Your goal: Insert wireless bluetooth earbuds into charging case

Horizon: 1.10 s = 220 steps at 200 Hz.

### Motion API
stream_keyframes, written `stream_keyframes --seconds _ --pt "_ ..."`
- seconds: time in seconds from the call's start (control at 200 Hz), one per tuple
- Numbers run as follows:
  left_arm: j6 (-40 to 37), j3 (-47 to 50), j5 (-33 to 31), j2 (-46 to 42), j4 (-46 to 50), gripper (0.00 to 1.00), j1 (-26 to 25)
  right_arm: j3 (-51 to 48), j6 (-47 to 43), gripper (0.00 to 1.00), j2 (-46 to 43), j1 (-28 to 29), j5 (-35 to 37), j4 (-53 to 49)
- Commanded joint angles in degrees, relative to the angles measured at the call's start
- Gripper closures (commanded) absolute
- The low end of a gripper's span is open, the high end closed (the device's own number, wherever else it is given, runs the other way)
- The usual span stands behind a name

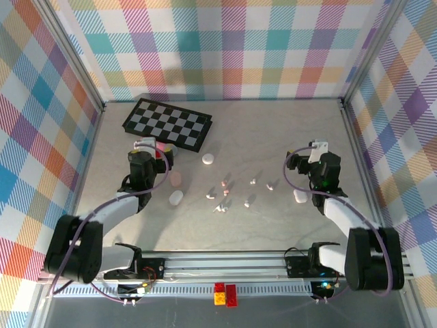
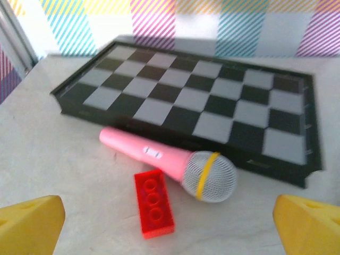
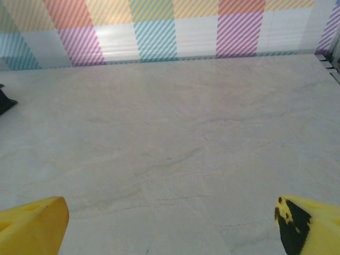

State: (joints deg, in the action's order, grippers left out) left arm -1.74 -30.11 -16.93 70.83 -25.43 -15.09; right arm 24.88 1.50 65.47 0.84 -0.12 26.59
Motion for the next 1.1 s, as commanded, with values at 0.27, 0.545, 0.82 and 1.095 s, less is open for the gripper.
stream_keyframes --seconds 0.27,0.545,0.82,1.095 --pt "7.69 -7.50 0.67 -12.55 39.12 0.00 -13.45 4.25 7.08 0.01 -12.20 14.45 -1.88 -21.07" --pt "9.52 -17.61 10.54 -8.38 67.18 0.00 -13.91 7.98 11.06 0.01 -6.23 31.67 -0.48 -22.77" --pt "12.67 -20.16 11.36 2.45 70.21 0.00 -14.04 10.91 11.85 0.01 0.24 35.37 0.21 -19.99" --pt "9.38 -19.09 13.22 9.00 65.67 0.14 -14.09 11.90 12.24 0.01 2.09 35.72 -0.49 -19.74"
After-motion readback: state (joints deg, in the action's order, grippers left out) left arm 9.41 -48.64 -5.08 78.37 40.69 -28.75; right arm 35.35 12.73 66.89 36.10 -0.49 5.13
